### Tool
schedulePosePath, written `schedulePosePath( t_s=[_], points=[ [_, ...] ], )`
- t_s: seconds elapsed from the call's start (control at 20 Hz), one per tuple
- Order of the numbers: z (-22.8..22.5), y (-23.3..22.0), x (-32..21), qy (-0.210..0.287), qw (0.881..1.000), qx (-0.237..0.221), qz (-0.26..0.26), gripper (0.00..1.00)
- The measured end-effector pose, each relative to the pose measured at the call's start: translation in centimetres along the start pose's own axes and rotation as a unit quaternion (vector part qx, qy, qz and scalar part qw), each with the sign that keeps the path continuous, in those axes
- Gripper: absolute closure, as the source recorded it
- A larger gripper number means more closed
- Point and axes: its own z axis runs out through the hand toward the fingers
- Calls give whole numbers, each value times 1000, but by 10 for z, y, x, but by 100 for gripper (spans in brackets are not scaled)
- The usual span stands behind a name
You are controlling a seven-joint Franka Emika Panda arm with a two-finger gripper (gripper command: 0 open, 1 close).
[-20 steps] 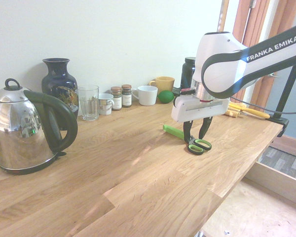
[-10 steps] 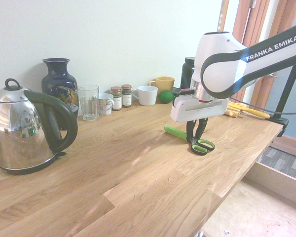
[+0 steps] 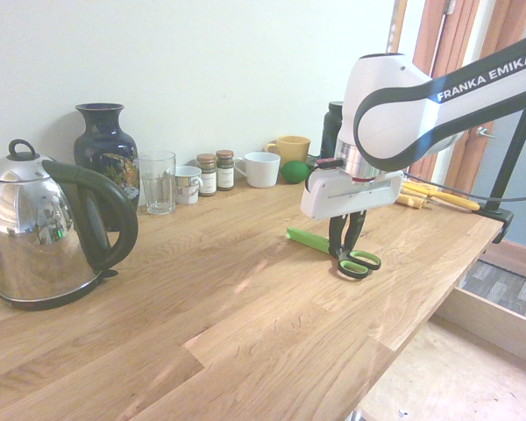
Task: Put scissor in the drawer
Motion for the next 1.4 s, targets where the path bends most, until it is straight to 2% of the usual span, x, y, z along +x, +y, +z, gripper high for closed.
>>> schedulePosePath(
  t_s=[0.25,0.45,0.85,1.4],
  points=[
    [-48,-2,-15,-14,999,9,-31,100],
    [-62,1,-25,-35,996,-4,-77,100],
    [-81,5,-26,-34,996,-1,-81,100],
    [-135,31,-36,-30,995,-2,-100,100]
  ],
)
